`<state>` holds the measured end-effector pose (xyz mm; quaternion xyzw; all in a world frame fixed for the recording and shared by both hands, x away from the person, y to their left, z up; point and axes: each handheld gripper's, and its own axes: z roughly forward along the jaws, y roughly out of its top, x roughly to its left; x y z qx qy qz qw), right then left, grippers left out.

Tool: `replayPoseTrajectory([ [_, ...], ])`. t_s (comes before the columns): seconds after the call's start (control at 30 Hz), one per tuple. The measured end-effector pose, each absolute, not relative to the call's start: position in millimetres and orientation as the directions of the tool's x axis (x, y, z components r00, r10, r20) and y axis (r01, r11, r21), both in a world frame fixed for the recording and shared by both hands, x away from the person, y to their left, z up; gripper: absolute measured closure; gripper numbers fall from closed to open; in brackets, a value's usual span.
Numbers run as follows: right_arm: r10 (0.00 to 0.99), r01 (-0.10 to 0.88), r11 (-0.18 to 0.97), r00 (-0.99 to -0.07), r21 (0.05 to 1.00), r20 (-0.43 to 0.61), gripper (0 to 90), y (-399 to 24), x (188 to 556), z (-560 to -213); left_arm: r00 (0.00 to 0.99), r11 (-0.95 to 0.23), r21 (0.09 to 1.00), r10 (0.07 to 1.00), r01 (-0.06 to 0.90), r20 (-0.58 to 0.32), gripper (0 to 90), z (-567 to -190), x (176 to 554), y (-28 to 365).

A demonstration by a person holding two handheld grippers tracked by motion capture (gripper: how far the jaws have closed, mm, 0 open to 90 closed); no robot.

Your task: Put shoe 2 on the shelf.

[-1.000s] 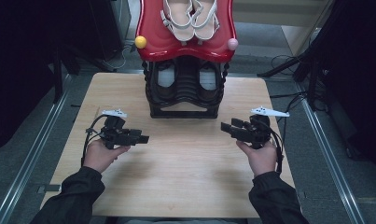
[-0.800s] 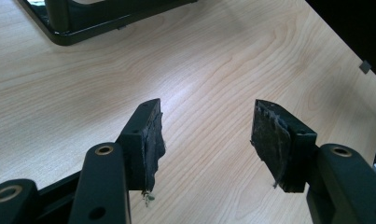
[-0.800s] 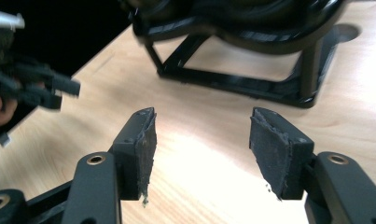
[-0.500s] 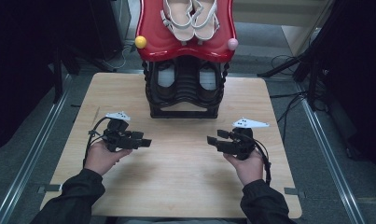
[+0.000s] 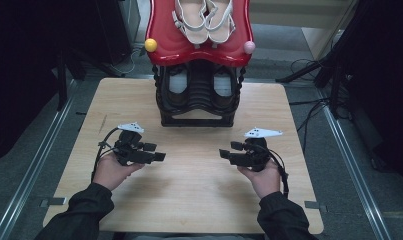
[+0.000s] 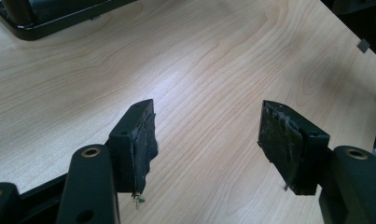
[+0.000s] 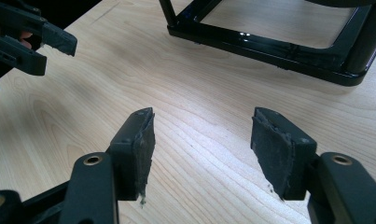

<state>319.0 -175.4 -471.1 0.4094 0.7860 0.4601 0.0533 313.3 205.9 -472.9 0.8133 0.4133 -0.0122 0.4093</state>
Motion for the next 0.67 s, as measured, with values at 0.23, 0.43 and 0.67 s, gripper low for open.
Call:
replayPoseTrajectory([
  [0.23, 0.696, 0.606, 0.222, -0.647, 0.764, 0.311, 40.8, -179.4, 320.2, -471.4, 0.656, -0.328, 0.652, 0.667, 0.684, -0.353, 37.1, -473.7, 313.6, 205.7],
  [0.43, 0.698, 0.602, 0.229, -0.649, 0.765, 0.302, 40.6, -179.9, 320.7, -472.0, 0.661, -0.342, 0.647, 0.668, 0.681, -0.342, 37.1, -474.5, 313.6, 204.8],
  [0.67, 0.697, 0.603, 0.23, -0.65, 0.764, 0.303, 40.4, -179.7, 320.4, -471.6, 0.664, -0.361, 0.64, 0.673, 0.679, -0.325, 37.0, -476.1, 313.5, 203.5],
])
